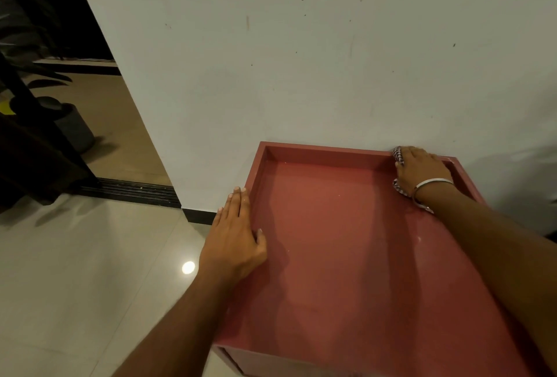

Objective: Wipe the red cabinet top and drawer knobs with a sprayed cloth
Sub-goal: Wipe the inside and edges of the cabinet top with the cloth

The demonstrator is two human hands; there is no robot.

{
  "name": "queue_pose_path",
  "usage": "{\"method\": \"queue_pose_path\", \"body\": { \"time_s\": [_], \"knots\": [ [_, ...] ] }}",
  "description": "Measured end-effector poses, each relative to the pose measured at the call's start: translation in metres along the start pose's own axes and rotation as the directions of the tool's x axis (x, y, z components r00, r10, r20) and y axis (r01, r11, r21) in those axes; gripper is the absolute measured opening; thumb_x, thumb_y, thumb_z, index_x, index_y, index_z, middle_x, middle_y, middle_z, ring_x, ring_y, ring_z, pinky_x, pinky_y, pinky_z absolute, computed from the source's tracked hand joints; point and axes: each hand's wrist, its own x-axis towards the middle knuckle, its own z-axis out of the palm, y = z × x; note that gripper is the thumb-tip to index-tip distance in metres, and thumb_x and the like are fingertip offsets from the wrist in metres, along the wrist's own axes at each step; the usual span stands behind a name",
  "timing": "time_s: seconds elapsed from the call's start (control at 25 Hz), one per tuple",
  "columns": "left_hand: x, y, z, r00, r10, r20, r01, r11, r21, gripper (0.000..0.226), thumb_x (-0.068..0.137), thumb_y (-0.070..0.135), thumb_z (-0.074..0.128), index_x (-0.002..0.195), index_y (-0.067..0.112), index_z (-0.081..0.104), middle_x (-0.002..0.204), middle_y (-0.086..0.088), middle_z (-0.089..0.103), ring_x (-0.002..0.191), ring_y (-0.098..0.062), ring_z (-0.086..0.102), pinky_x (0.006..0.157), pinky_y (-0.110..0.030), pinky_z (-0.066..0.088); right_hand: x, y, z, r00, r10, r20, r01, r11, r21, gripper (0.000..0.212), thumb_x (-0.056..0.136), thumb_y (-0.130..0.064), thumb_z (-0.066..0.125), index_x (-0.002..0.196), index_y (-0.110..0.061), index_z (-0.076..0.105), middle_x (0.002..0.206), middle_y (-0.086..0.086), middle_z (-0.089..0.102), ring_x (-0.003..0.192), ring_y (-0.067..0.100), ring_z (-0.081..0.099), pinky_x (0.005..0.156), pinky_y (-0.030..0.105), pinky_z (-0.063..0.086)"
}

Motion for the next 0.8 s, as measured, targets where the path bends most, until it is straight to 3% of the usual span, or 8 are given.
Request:
{"method": "queue_pose_path", "body": {
  "time_s": [0.28,0.8],
  "knots": [
    [0.0,0.0,0.0,1.0,-0.003,0.008,0.003,1.0,0.011,0.083,0.087,0.034,0.044,0.154,0.013,0.0,0.162,-0.006,0.004,0.149,-0.018,0.006,0.122,-0.034,0.012,0.0,0.028,-0.004,0.999,0.047,0.011,-0.046,0.998,-0.038,0.038,0.092,-0.024,0.044,0.126,-0.009,0.049,0.133,0.016,0.052,0.123,0.032,0.047,0.105,0.043,0.033],
    [0.002,0.0,0.001,1.0,0.003,-0.002,-0.003,1.0,0.026,0.082,0.087,0.03,0.047,0.154,0.011,0.002,0.162,-0.007,0.006,0.149,-0.019,0.009,0.122,-0.034,0.012,0.0,0.04,-0.003,0.979,0.204,0.01,-0.204,0.979,-0.001,0.043,0.094,-0.026,0.04,0.124,0.003,0.048,0.127,0.026,0.052,0.117,0.041,0.049,0.1,0.046,0.037]
  ]
}}
